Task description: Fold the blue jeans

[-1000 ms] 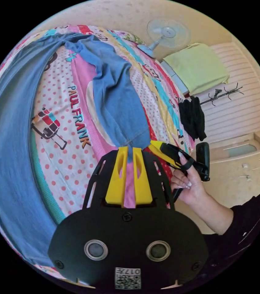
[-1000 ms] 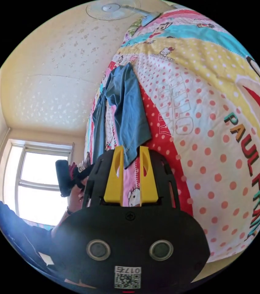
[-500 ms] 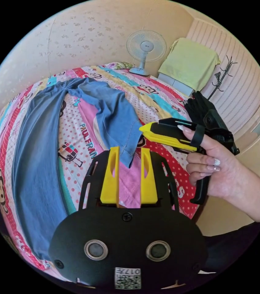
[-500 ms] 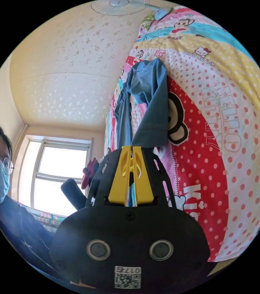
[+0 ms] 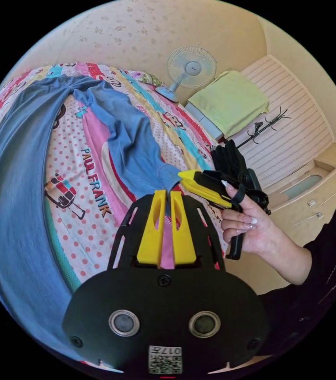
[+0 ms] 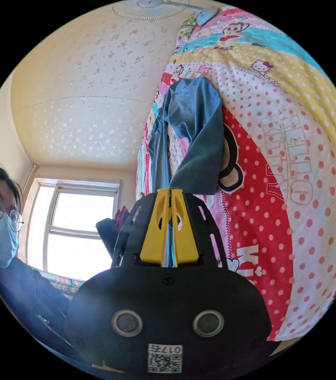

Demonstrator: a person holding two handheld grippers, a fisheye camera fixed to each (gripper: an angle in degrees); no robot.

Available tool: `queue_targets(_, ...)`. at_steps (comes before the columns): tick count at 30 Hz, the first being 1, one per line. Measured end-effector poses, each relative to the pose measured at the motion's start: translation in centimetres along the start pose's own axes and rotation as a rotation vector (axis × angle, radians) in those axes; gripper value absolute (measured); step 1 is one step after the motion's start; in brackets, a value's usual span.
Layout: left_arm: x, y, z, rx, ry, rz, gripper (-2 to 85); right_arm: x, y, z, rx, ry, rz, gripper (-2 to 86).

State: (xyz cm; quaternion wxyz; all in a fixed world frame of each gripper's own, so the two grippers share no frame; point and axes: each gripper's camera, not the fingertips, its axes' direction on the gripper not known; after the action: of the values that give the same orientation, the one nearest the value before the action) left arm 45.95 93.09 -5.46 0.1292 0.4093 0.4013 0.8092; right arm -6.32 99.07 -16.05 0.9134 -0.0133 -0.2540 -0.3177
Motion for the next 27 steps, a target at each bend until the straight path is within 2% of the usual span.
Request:
queue_targets(10, 0.3, -0.4, 0.6, -0.111, -0.09, 0.094, 0.9, 1.2, -1.8, 0.4, -0.053, -0.044, 0.071, 4.9)
queue_targets(17, 1.9, -0.2, 1.0, -0.148, -0.217, 0.222, 1.5, 1.7, -2.0, 0.3, -0.007, -0.007, 0.194, 2.0)
queue_targets(22, -0.4, 0.1, 0.9, -0.166, -0.093, 0.249, 3.5, 2.1, -2.7, 0.1, -0.021, -0.076, 0.241, 1.3)
queue_targets(27, -3.9, 1.2, -2.3, -0.001, 0.015, 0.158, 5.2, 2.1, -4.1, -0.1, -0.057, -0.052, 0.22, 1.1)
